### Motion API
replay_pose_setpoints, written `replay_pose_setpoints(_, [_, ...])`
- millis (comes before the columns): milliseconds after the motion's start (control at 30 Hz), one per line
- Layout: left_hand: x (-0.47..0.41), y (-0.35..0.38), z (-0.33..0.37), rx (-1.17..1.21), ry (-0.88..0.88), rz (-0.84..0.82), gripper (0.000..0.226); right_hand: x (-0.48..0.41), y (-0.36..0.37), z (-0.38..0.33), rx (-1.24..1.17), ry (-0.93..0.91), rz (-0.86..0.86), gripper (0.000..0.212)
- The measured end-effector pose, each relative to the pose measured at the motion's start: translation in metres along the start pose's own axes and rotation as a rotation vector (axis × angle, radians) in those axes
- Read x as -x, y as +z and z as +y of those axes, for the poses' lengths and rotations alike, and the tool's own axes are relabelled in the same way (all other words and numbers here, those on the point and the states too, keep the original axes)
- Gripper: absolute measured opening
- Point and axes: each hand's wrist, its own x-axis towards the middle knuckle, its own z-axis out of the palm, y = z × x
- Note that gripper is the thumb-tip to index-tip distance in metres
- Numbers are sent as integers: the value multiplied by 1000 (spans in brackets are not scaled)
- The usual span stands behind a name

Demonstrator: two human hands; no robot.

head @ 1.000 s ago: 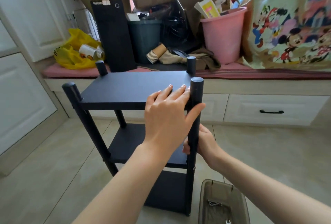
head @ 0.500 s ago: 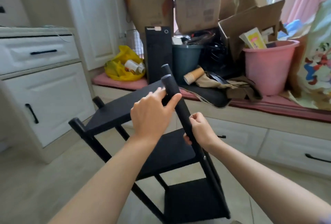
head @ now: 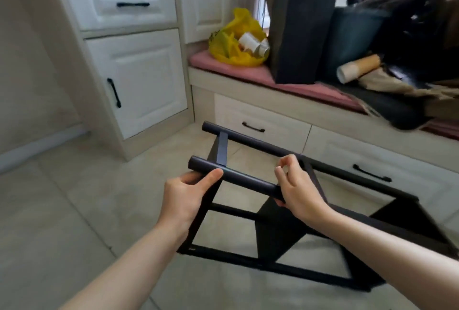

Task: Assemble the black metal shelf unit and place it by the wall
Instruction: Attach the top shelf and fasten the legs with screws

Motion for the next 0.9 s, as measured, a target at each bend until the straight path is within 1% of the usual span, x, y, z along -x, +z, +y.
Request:
replay_pose_setpoints(33, [0,-4,-10,43,-38,9,14,1,7,4,14,-4,-15,10])
replay_pose_setpoints(133, [-1,-20,-41,144,-115,48,48,6,26,14,35,-1,-89,8])
replay_pose_setpoints(167, [2,-25,-49,166,-140,63,55,9,31,18,41,3,-123,7])
replay_pose_setpoints(200, [5,-31,-57,177,-168,71,56,12,36,21,60,6,-153,7])
replay_pose_setpoints(267, [12,-40,-71,190,-229,68,52,17,45,29,131,0,-192,8])
replay_pose_setpoints(400, [26,-54,-97,132,-304,33,57,27,61,49,277,-19,-253,8])
replay_pose_setpoints(433, [29,-57,-103,98,-316,23,52,29,63,53,297,-16,-270,9])
replay_pose_setpoints(500, [34,-60,-111,3,-321,-21,34,35,64,60,320,-1,-305,11])
replay_pose_setpoints(533, [35,-61,-114,-58,-317,-46,27,37,64,63,332,9,-324,11])
replay_pose_setpoints(600, [34,-62,-121,-177,-300,-99,22,40,62,68,351,33,-356,12])
replay_pose_setpoints(667, [34,-61,-124,-250,-290,-137,21,42,60,73,370,39,-389,12])
replay_pose_setpoints(833, [31,-60,-122,-356,-237,-165,22,39,58,77,363,21,-450,11])
replay_pose_setpoints(900, [28,-63,-120,-497,-168,-179,23,34,61,74,310,5,-468,13])
